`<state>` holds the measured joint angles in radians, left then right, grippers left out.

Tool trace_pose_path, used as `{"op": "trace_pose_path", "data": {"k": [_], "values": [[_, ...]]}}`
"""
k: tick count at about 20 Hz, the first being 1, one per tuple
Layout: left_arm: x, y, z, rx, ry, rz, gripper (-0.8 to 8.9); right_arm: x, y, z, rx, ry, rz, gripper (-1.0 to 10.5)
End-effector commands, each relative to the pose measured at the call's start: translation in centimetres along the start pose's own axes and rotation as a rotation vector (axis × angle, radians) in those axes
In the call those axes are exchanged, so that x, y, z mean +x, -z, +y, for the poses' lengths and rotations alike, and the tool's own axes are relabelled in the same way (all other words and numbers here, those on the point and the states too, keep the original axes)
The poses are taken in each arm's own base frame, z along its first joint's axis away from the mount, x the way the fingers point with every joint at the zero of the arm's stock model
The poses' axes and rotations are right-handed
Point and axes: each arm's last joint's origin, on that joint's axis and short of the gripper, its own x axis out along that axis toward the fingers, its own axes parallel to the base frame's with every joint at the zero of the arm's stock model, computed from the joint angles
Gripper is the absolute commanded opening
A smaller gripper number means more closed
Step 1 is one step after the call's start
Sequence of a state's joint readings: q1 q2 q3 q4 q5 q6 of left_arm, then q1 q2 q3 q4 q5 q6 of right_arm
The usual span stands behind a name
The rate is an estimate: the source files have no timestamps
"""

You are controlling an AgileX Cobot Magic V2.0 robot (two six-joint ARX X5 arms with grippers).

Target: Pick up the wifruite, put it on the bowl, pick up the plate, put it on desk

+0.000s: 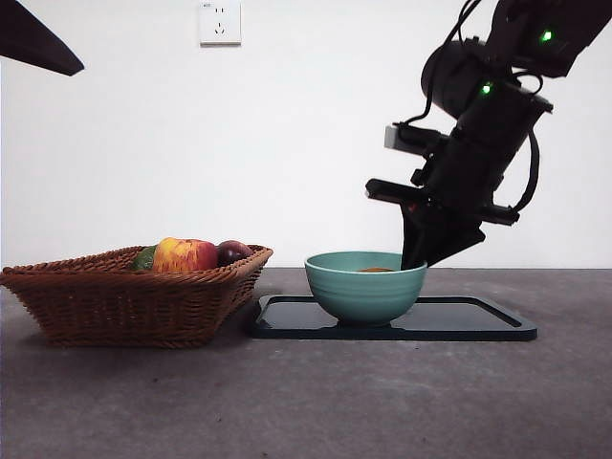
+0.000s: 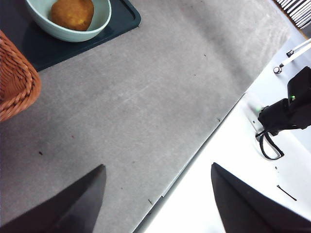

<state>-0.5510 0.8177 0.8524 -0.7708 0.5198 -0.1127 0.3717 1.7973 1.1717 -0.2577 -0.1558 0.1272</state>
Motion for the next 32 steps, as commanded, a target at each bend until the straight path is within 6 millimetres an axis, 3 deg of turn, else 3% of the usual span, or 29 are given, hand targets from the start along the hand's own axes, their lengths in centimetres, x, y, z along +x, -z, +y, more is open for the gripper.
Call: {"op": "trace_pose_path", "data": {"k": [1, 5, 8, 10, 13, 17, 21, 25, 29, 32], "values": [[-0.1, -0.3, -0.2, 0.027, 0.006, -0.007, 3.44, 0.5, -0.6, 0.0, -0.012, -0.003, -0.016, 0.1], [-0.1, -0.3, -0.2, 0.027, 0.006, -0.007, 3.44, 0.5, -0.6, 0.0, -0.010, -0.002, -0.015, 0.3], [-0.1, -0.3, -0.2, 0.027, 0.006, -0.007, 3.44, 0.0, -0.9, 0.1, 0.004, -0.003, -0.027, 2.2], [-0.1, -0.3, -0.2, 0.028, 0.006, -0.007, 3.44, -1.4, -1.6, 0.3, 0.009, -0.005, -0.052, 2.3], [-0.1, -0.3, -0.2, 0.033, 0.006, -0.008, 3.44, -5.3, -2.5, 1.1, -0.003, -0.015, -0.121, 2.3], [-0.1, -0.3, -0.2, 0.036, 0.006, -0.008, 3.44, -13.1, -2.4, 2.5, -0.019, -0.057, -0.193, 2.3], [-0.1, -0.3, -0.2, 0.037, 0.006, -0.009, 3.44, -20.1, 0.6, 3.6, -0.072, -0.103, -0.147, 2.3], [-0.1, -0.3, -0.2, 0.040, 0.006, -0.009, 3.44, -24.4, 3.6, 4.2, -0.092, -0.120, -0.152, 2.3], [-0.1, -0.3, -0.2, 0.040, 0.006, -0.009, 3.44, -27.3, 6.9, 4.6, -0.123, -0.149, -0.196, 2.3], [-0.1, -0.3, -0.2, 0.040, 0.006, -0.009, 3.44, -27.9, 9.5, 4.6, -0.139, -0.204, -0.181, 2.3]]}}
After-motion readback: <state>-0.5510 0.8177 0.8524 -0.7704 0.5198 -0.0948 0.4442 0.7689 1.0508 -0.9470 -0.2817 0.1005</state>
